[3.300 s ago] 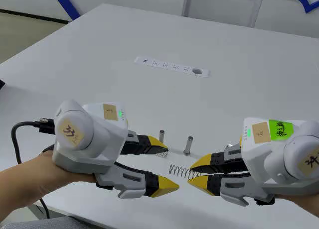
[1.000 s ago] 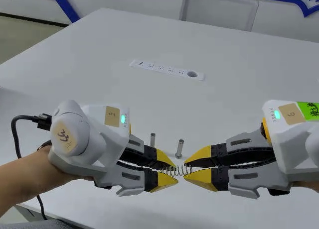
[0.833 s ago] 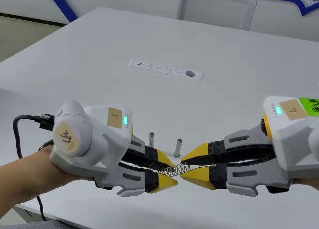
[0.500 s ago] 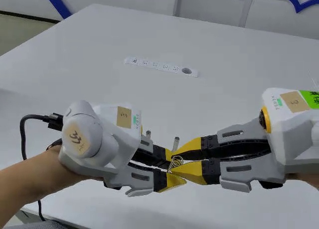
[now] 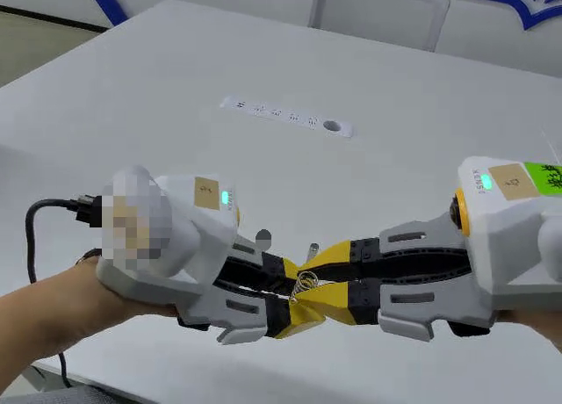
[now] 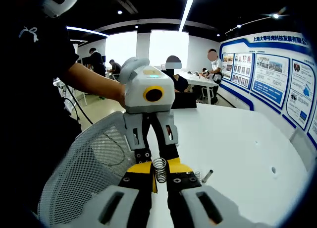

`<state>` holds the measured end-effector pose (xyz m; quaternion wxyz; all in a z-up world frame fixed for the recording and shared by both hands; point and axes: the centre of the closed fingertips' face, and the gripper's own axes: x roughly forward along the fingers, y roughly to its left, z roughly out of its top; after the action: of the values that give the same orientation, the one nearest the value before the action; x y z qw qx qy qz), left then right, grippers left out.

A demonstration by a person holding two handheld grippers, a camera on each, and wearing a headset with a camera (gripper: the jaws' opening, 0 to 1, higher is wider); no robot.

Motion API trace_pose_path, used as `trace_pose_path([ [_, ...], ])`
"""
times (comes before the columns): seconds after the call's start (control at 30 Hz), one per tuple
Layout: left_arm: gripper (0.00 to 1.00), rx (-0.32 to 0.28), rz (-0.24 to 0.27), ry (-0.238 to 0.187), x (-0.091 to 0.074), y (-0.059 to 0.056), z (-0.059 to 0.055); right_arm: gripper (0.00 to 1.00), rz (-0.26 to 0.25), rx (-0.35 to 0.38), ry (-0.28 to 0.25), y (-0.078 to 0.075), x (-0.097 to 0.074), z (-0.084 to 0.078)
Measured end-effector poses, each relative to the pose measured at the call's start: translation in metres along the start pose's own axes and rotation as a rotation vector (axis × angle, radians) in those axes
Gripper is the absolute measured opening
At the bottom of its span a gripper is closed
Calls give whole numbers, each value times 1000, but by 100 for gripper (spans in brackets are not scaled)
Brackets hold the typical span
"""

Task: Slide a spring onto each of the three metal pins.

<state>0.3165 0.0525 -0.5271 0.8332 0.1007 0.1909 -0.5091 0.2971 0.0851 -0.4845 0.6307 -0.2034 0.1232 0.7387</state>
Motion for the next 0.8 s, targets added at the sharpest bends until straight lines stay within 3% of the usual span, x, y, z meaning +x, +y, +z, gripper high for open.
trace_pose_path([
  [0.1,19,0,12,12,-8,3,-6,10,-27,7,-20,-8,0,7],
  [0.27,30,-39,49,-13,-22,13,-8,10,-80,22,-38,-27,-5,14],
  [0.37,35,-53,100,-8,-31,22,-15,10,-147,46,-25,-45,-11,9],
  [0.53,43,-97,135,-28,-43,27,-22,10,-277,111,-19,-76,-19,-4],
  [0.63,50,-110,162,-41,-51,32,-24,10,-325,135,10,-89,-21,-15],
  [0.8,64,-146,201,-72,-61,43,-25,10,-388,182,12,-105,-22,-26],
])
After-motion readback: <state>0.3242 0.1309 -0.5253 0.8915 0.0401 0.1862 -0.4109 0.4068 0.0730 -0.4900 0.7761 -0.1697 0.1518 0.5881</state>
